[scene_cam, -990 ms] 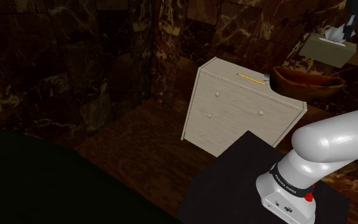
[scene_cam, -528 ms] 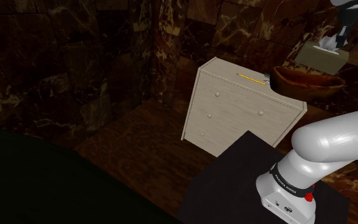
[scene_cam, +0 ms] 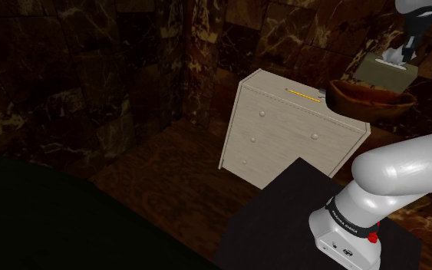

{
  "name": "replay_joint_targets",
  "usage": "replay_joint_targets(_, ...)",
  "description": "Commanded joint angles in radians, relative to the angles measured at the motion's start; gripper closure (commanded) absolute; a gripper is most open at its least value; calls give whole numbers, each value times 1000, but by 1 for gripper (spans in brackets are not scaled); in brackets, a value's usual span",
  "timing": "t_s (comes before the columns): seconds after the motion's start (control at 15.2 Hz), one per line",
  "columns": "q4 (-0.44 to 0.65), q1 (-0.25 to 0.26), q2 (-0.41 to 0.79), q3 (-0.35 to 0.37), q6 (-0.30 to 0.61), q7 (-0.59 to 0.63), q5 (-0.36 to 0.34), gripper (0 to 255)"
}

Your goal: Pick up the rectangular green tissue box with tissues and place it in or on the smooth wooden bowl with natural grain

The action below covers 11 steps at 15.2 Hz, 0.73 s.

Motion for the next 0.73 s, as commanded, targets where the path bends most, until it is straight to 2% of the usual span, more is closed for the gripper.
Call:
replay_joint_targets(0.0,0,0,0,0,0,0,0,255)
replay_joint_targets(0.07,0,0,0,0,0,0,0,255)
replay_joint_targets(0.13,0,0,0,0,0,0,0,0)
replay_joint_targets(0.46,0,0,0,0,0,0,0,0)
replay_joint_targets(0.66,69,12,-8,51,-94,-7,23,0)
